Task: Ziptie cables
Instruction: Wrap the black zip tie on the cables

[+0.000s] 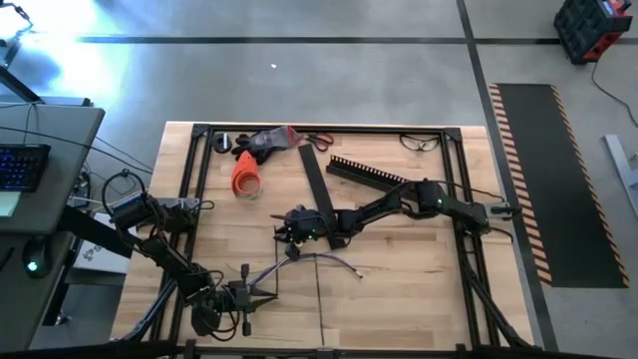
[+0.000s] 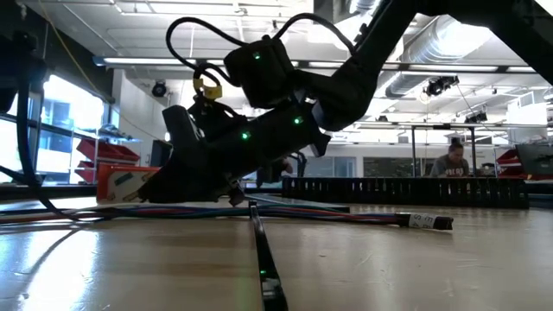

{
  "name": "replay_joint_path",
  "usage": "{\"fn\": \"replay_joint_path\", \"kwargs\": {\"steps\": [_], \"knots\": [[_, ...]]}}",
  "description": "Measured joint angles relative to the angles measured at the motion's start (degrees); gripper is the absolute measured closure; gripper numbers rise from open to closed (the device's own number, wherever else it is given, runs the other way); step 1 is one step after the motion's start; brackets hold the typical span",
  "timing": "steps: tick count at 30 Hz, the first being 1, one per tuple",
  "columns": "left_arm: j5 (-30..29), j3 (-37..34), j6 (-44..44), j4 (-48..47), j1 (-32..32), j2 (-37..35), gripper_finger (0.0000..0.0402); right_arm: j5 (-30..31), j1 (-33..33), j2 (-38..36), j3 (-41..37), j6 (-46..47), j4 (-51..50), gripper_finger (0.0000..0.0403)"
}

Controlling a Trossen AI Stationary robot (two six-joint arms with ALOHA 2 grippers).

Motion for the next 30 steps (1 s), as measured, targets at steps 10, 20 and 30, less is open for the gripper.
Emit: {"fn": "replay_joint_path", "kwargs": {"steps": [10, 20, 30], "knots": [[-0.07, 0.0, -0.52, -0.72, 0.33, -0.02, 0.0401, 2.38, 0.54, 1.57, 0.02, -0.17, 1.39, 0.04], [-1.53, 0.0, -3.2, -0.77, 0.33, -0.02, 0.0402, 14.1, 4.33, 0.02, -0.54, -8.94, 3.63, 0.0403], [-2.54, 0.0, -7.15, -0.77, 0.33, -0.02, 0.0402, 25.03, 11.62, -0.98, -2.9, -24.73, 13.91, 0.0403]]}}
